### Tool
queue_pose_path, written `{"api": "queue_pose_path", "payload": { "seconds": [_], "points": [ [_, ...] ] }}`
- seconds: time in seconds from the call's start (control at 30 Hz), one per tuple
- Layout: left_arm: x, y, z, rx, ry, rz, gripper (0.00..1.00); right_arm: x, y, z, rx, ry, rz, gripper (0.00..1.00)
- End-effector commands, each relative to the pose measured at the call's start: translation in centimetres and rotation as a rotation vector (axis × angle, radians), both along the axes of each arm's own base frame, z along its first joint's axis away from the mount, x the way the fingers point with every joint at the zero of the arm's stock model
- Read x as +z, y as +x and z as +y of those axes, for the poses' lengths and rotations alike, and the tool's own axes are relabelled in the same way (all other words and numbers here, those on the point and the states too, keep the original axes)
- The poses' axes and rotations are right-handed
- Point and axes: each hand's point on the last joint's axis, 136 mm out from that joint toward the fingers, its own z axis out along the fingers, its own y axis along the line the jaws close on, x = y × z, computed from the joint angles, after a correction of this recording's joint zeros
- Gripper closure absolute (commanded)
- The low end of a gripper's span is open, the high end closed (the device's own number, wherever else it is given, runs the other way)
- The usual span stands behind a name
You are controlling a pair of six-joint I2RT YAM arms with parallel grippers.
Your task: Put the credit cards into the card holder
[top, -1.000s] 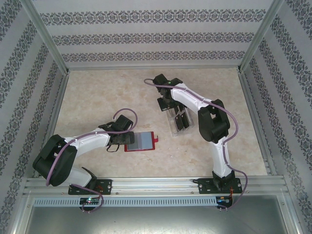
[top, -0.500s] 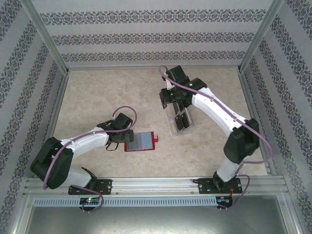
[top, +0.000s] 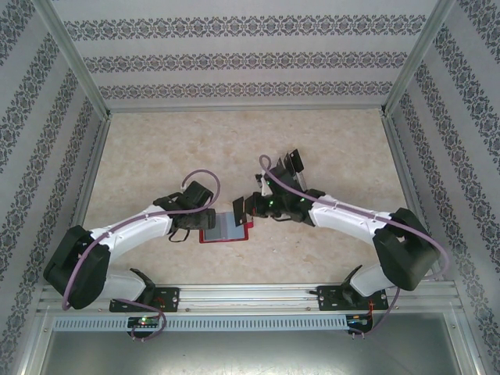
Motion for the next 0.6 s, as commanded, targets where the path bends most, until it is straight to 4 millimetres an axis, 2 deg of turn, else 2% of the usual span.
{"api": "queue_pose_path", "payload": {
  "seconds": [0.0,0.23,0.43,0.57],
  "points": [
    [-1.2,-1.2,-0.4,-0.033,0.02,0.033,0.24,1.2,0.4,1.9,-0.035,0.142,-0.025,1.0],
    [-2.8,-2.3,0.7,-0.008,0.086,0.077,0.25,-0.8,-0.2,2.4,-0.039,0.143,-0.007,1.0],
    [-3.2,-3.0,2.6,0.037,0.174,0.108,0.25,-2.2,-0.2,2.9,-0.04,0.144,0.013,1.0],
    [-3.4,-3.3,3.0,0.056,0.174,0.105,0.26,-2.8,-0.3,3.4,-0.031,0.15,0.02,1.0]
  ]
}}
